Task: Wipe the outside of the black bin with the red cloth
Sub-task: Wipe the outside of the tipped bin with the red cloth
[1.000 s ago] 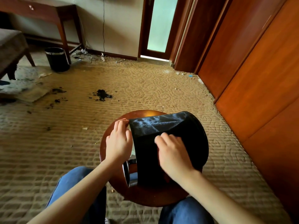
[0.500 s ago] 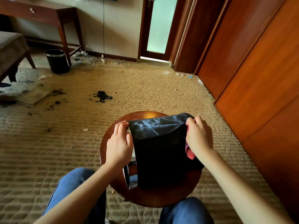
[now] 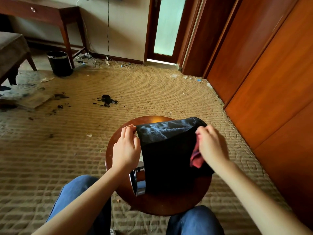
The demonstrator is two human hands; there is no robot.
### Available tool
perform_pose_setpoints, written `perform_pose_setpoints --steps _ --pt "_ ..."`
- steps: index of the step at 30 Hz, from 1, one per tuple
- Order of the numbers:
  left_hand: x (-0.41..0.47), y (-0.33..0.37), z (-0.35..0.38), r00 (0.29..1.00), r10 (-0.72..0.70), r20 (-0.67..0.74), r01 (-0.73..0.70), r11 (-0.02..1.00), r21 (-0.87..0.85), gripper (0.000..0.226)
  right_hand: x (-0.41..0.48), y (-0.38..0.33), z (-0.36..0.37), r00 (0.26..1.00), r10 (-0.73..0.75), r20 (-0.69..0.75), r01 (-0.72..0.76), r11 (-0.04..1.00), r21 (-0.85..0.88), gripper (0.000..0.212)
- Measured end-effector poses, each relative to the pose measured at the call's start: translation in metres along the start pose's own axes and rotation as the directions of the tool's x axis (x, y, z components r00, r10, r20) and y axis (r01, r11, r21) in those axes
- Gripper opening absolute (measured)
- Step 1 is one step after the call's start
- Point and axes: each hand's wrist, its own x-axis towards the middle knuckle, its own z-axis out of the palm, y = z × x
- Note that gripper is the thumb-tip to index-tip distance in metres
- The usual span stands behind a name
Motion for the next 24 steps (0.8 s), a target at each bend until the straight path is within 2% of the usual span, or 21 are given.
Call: perform_pose_setpoints --steps 3,5,8,11,13,15,17,19,22,24 --pt "0.000 0.001 0.000 1.000 0.001 -0.005 -0.001 1.000 -0.018 0.046 0.005 0.004 -0.001 0.994 0.094 -0.054 -0.097 0.994 -0.042 0.020" --pt "0.001 0.001 0.000 1.000 -0.012 -0.006 0.012 0.999 -0.031 0.047 0.003 -0.018 0.002 0.992 0.105 -0.065 -0.105 0.994 0.001 0.020" --pt "0.004 0.002 -0.001 0.999 -0.038 -0.004 0.038 0.999 -0.035 0.047 -0.015 -0.069 0.007 0.991 -0.066 -0.113 0.072 0.996 0.045 0.025" --pt "0.006 0.002 -0.001 0.999 -0.047 0.001 0.047 0.999 -0.024 0.050 -0.046 -0.128 0.009 0.958 -0.254 -0.131 0.271 0.953 0.137 0.026" --pt "0.006 0.002 -0.002 0.999 -0.045 0.012 0.046 0.999 -0.015 0.051 -0.059 -0.146 0.011 0.937 -0.323 -0.129 0.342 0.924 0.170 0.022" --pt "0.006 0.002 -0.003 0.999 -0.037 0.012 0.037 0.999 -0.003 0.049 -0.056 -0.134 0.010 0.920 -0.359 -0.158 0.381 0.913 0.148 0.016" --pt "0.006 0.001 -0.002 0.999 -0.028 0.021 0.028 1.000 0.005 0.041 -0.046 -0.100 0.009 0.931 -0.327 -0.164 0.347 0.931 0.111 0.012" --pt "0.005 -0.001 -0.002 0.999 -0.024 0.026 0.024 1.000 -0.006 0.033 -0.029 -0.054 0.006 0.969 -0.201 -0.146 0.213 0.974 0.075 0.012" --pt "0.003 0.001 -0.001 1.000 -0.015 0.025 0.015 1.000 -0.017 0.040 -0.006 0.006 -0.002 0.998 0.025 -0.058 -0.028 0.999 -0.043 0.017" --pt "0.001 0.002 -0.001 1.000 -0.014 0.020 0.015 0.999 -0.033 0.046 -0.001 0.013 -0.002 0.992 0.111 -0.053 -0.114 0.991 -0.065 0.018"
